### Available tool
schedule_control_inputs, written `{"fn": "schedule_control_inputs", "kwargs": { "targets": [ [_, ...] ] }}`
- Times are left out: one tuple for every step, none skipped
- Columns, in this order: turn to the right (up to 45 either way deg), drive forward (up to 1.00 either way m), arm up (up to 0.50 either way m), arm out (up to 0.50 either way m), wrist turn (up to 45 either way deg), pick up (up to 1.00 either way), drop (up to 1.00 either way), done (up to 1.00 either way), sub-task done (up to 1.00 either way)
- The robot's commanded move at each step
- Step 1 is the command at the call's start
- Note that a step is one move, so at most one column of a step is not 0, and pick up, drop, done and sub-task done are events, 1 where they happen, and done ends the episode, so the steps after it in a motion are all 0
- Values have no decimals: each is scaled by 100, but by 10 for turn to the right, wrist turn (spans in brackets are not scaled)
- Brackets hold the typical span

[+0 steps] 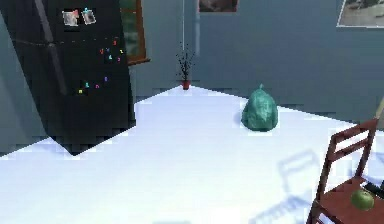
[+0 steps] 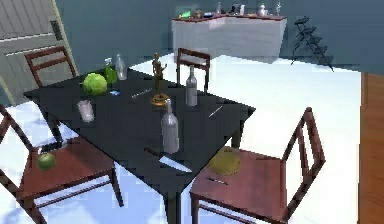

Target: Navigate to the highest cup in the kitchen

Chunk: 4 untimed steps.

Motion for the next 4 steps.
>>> {"fn": "schedule_control_inputs", "kwargs": {
  "targets": [
    [0,20,0,0,0,0,0,0,0],
    [360,0,0,0,0,0,0,0,0],
    [0,45,0,0,0,0,0,0,0],
    [450,0,0,0,0,0,0,0,0]
  ]
}}
